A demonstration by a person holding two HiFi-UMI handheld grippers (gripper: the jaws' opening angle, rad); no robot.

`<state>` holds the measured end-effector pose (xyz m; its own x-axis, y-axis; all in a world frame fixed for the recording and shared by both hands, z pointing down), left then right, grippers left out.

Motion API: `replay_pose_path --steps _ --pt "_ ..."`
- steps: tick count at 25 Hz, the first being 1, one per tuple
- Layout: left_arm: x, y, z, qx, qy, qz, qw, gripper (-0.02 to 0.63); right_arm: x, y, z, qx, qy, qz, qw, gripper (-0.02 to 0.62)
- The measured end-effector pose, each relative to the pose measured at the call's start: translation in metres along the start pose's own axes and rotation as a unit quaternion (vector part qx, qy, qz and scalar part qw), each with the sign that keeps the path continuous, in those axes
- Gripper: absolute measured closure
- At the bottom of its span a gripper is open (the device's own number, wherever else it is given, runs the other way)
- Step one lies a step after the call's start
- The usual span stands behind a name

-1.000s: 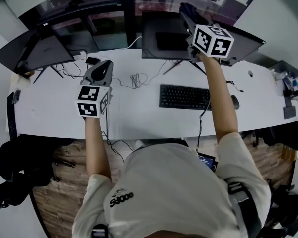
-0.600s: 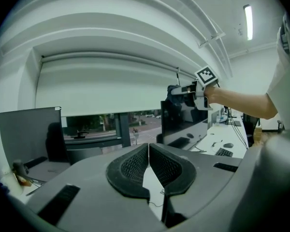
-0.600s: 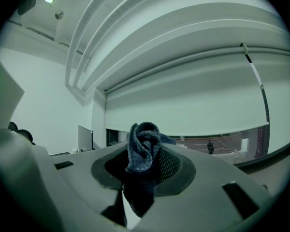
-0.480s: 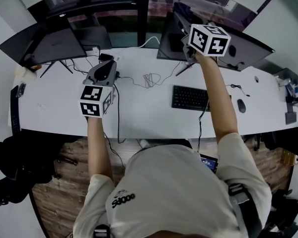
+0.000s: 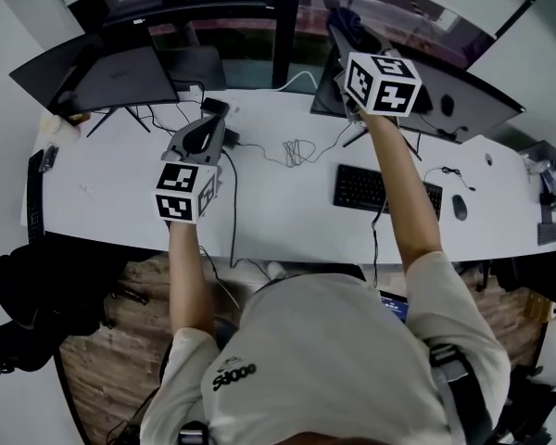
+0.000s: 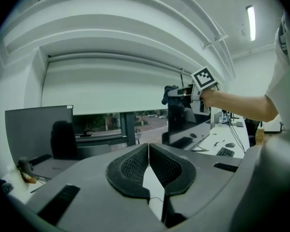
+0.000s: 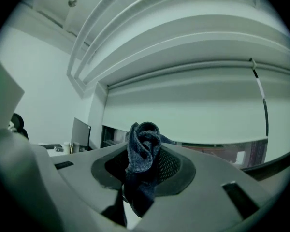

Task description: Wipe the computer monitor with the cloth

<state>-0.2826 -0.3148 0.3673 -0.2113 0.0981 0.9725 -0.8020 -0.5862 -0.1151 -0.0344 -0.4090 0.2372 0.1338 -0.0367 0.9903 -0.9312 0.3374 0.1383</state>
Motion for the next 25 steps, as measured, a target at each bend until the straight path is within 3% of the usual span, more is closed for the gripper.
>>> replay_pose_path --steps 3,8,14,25 --pt "0.004 -0.003 0.002 0.005 0.006 0.001 1.0000 0.586 0.010 0.011 0.000 0.000 0.009 -0.041 0.999 0.491" --pt "0.002 -0.009 0.009 0.011 0.004 -0.002 0.9999 0.586 0.018 0.016 0.000 -0.020 0.017 -0.028 0.999 0.491" --pt "0.005 -0.021 0.019 0.020 0.006 -0.005 0.9998 0.586 0.038 0.022 0.006 -0.027 0.055 -0.083 0.995 0.491" --pt "0.021 -0.022 0.033 0.008 0.025 -0.016 0.9995 0.587 0.097 0.023 0.016 -0.045 0.112 -0.051 0.991 0.491"
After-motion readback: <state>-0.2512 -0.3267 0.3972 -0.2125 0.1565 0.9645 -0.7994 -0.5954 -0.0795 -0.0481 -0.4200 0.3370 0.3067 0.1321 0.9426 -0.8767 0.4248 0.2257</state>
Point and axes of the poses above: the fingertips, and each gripper's own axes: z forward along the fingers, y to its left, x out of its underside, the point moved 3 cm from there along -z, backward along the fingers, and after that the axes turned 4 degrees about -x, right-handed, at the moved point
